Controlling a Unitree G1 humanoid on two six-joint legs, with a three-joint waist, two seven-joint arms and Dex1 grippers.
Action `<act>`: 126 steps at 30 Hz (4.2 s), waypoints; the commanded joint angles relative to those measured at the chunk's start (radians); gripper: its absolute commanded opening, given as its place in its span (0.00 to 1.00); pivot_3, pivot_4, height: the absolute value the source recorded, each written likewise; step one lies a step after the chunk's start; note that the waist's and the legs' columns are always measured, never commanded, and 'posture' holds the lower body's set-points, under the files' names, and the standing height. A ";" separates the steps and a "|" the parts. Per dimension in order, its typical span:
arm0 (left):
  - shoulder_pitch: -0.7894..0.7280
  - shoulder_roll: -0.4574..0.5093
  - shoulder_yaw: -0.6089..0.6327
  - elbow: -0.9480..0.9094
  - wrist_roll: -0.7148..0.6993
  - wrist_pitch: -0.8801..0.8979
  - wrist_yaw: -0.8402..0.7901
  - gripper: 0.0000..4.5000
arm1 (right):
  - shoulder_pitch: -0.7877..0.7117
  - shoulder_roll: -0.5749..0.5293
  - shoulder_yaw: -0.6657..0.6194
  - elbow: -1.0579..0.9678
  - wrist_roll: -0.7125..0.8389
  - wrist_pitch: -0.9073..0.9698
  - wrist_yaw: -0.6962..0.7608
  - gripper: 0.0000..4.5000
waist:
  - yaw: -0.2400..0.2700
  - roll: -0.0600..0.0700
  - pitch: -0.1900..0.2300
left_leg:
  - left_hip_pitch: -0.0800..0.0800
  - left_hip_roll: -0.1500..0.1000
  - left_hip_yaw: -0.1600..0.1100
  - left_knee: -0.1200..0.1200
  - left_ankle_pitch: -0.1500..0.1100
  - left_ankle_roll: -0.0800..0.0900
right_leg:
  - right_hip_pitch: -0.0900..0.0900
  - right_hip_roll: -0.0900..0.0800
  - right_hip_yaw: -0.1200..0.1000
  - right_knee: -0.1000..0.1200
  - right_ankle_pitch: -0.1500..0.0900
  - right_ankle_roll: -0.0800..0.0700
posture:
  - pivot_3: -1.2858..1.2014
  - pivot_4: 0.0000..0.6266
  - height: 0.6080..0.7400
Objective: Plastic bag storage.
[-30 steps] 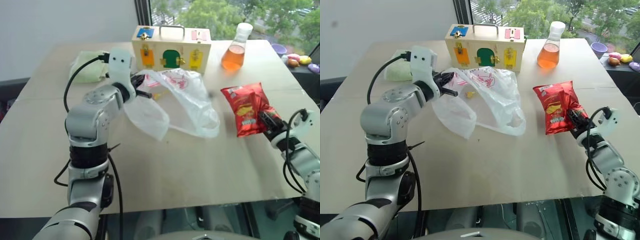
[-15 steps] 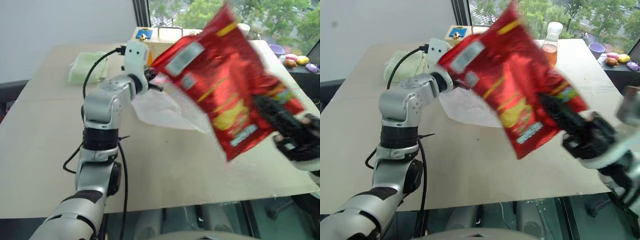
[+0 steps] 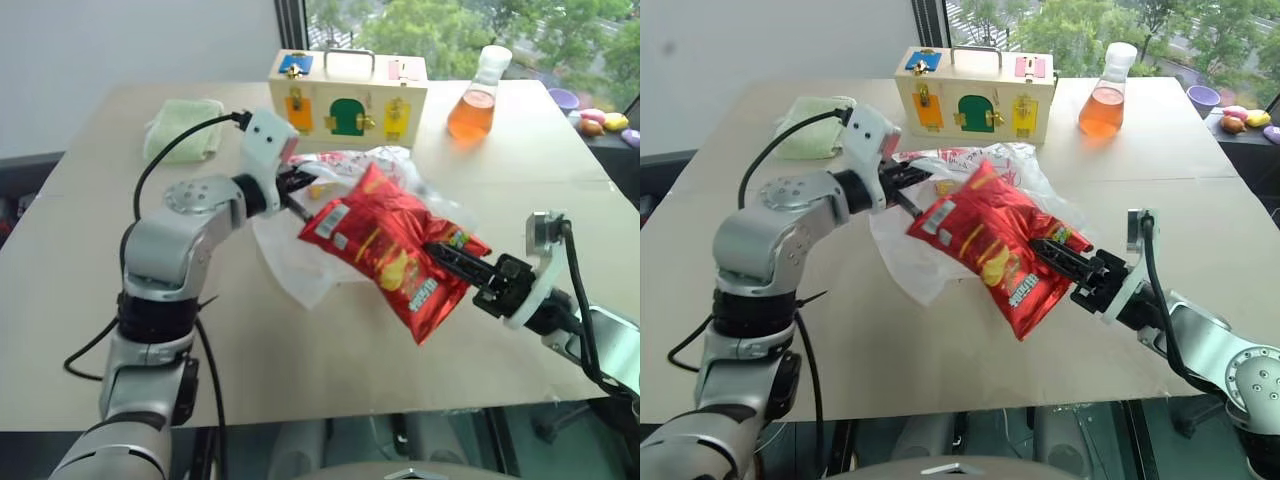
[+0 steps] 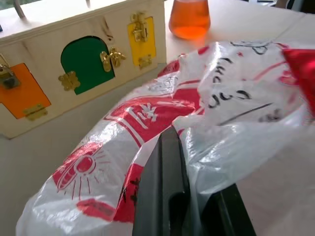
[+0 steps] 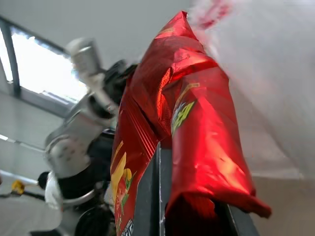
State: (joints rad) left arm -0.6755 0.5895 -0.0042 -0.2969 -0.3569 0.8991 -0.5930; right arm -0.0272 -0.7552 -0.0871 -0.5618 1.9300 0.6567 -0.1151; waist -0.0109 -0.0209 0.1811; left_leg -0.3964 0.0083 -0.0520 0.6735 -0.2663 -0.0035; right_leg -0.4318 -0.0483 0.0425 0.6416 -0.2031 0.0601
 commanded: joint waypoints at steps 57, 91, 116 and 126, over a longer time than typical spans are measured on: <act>0.025 -0.266 0.178 -0.153 -0.355 0.240 0.315 0.00 | -0.537 0.613 0.217 0.538 -0.965 -0.029 0.074 0.98 | -0.022 0.001 0.000 | 0.000 0.000 -0.001 0.001 0.000 0.000 | -0.001 0.000 0.000 0.002 0.001 0.000 | 0.52 0.24 1.00; 0.060 -0.111 0.311 -0.029 -0.656 0.207 0.056 0.11 | -0.644 0.237 0.196 0.477 -1.776 -0.022 0.308 0.00 | -0.028 0.001 0.000 | -0.001 -0.001 0.001 -0.001 0.000 0.000 | -0.002 -0.001 0.001 0.001 0.001 0.000 | 0.52 0.24 1.00; 0.127 0.027 -0.088 -0.122 -0.712 0.287 0.040 0.65 | -0.601 0.336 0.171 0.290 -1.827 0.214 0.302 0.00 | -0.025 0.001 0.000 | 0.001 -0.001 0.001 -0.001 0.000 0.000 | -0.002 0.000 0.001 0.002 0.000 -0.001 | 0.52 0.24 1.00; 0.084 -0.151 -0.124 0.020 -0.593 0.162 -0.020 0.18 | -0.628 0.371 0.158 0.316 -1.849 0.217 0.295 0.00 | -0.028 0.002 0.000 | 0.001 -0.001 0.001 -0.002 0.000 0.000 | -0.002 -0.001 0.001 0.001 0.000 0.000 | 0.52 0.24 1.00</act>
State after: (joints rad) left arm -0.5914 0.4370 -0.1788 -0.2625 -0.9076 1.0822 -0.5956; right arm -0.6259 -0.3811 0.1003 -0.2197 0.0912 0.8875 0.1858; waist -0.0389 -0.0193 0.1813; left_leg -0.3964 0.0073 -0.0509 0.6720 -0.2662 -0.0038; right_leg -0.4343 -0.0489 0.0437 0.6427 -0.2027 0.0596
